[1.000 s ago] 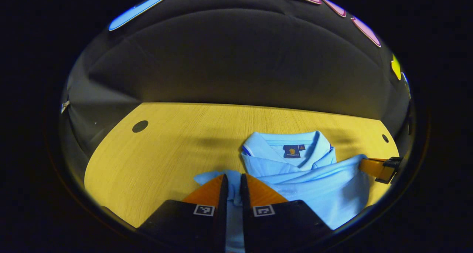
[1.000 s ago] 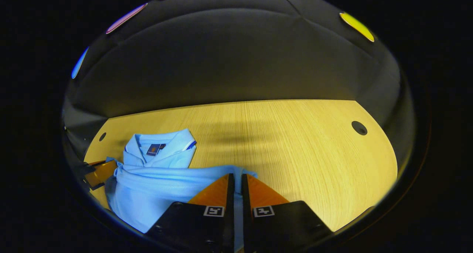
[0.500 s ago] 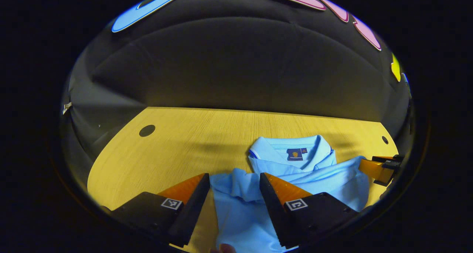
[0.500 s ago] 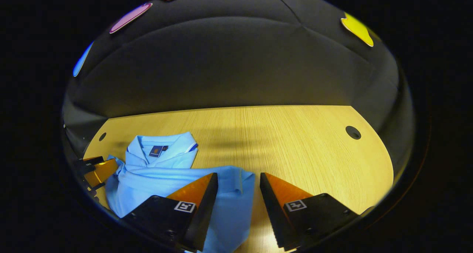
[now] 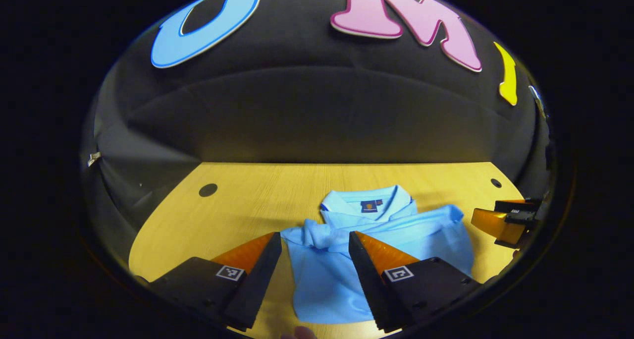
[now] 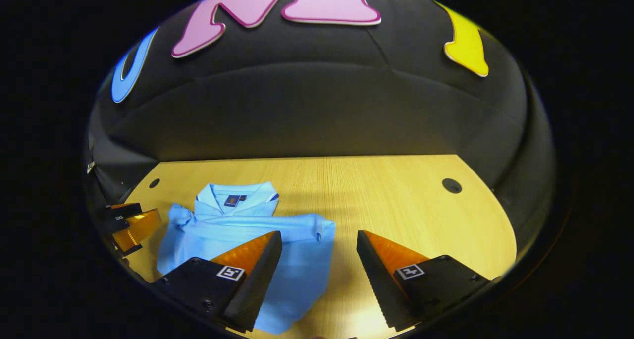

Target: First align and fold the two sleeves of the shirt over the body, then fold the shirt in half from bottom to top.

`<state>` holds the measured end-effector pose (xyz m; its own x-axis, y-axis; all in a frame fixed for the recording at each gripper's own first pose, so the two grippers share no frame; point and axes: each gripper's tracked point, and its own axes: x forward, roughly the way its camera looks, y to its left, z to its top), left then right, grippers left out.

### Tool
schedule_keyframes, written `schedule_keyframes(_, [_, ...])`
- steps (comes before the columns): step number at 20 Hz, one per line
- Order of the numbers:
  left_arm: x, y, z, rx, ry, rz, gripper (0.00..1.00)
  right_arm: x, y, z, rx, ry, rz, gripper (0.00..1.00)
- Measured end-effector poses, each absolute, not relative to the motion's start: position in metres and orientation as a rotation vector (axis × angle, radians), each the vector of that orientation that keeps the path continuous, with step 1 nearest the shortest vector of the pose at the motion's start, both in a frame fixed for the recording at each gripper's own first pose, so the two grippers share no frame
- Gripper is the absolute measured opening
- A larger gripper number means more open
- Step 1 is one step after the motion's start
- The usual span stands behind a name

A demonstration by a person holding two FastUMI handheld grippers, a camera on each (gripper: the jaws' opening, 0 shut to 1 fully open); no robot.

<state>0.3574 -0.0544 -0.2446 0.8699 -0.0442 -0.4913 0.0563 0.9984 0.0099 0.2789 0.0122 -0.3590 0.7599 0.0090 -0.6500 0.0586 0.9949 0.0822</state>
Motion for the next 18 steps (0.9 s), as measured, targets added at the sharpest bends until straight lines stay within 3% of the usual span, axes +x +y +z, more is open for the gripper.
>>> schedule_keyframes(11, [0.198, -0.071, -0.103, 0.045, 0.278, -0.168, 0.88, 0.174, 0.023, -0.218, 0.152, 0.553, 0.005, 0.96])
schedule_keyframes(18, [0.109, -0.064, -0.060, 0.060, 0.218, -0.204, 0.93, 0.104, 0.028, -0.154, 0.177, 0.483, 0.023, 0.96])
